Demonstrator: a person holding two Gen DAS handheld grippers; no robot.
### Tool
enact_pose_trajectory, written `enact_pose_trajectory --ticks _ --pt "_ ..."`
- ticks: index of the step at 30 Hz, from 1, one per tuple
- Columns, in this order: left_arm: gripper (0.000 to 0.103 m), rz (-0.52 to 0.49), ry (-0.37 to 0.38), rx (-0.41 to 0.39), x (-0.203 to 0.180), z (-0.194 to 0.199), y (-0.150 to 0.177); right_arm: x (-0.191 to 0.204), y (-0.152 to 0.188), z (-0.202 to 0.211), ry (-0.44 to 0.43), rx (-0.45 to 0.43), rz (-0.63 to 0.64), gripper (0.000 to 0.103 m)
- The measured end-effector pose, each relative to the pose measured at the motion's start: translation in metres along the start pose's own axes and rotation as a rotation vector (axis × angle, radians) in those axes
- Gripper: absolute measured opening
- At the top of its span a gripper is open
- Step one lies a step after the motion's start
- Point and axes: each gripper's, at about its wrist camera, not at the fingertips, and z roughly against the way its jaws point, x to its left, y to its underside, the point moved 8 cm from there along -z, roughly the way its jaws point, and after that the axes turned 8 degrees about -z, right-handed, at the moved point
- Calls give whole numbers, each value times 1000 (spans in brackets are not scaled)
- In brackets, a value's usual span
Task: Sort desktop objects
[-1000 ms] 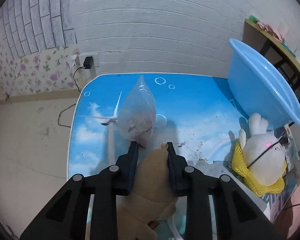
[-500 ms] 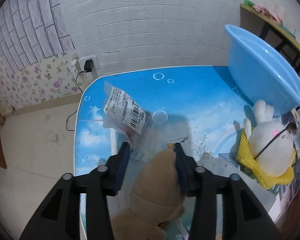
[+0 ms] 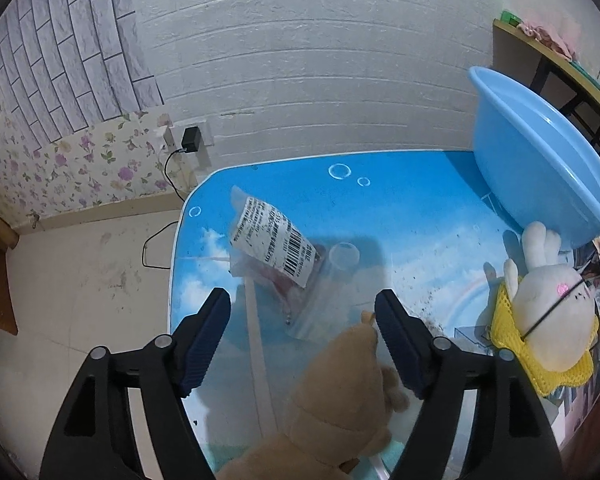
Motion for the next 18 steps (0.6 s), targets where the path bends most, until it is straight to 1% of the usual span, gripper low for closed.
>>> enact_pose_trajectory --ticks 8,13,14,15,16,18 --pt "74 3 -10 3 6 -9 -8 -3 -2 -3 10 5 -12 62" --pt "73 34 10 8 13 -13 -13 -3 -2 -5 14 7 -13 62" --pt "67 33 15 16 13 -14 -13 -4 -2 -6 14 9 -14 62" --pt "45 28 35 24 11 -16 -13 -4 -2 -7 14 12 -16 62" --pt "29 23 63 34 8 -18 -13 -5 -1 -9 16 16 -17 62" --pt "25 24 84 36 6 -20 -14 -7 1 -12 19 25 -23 62"
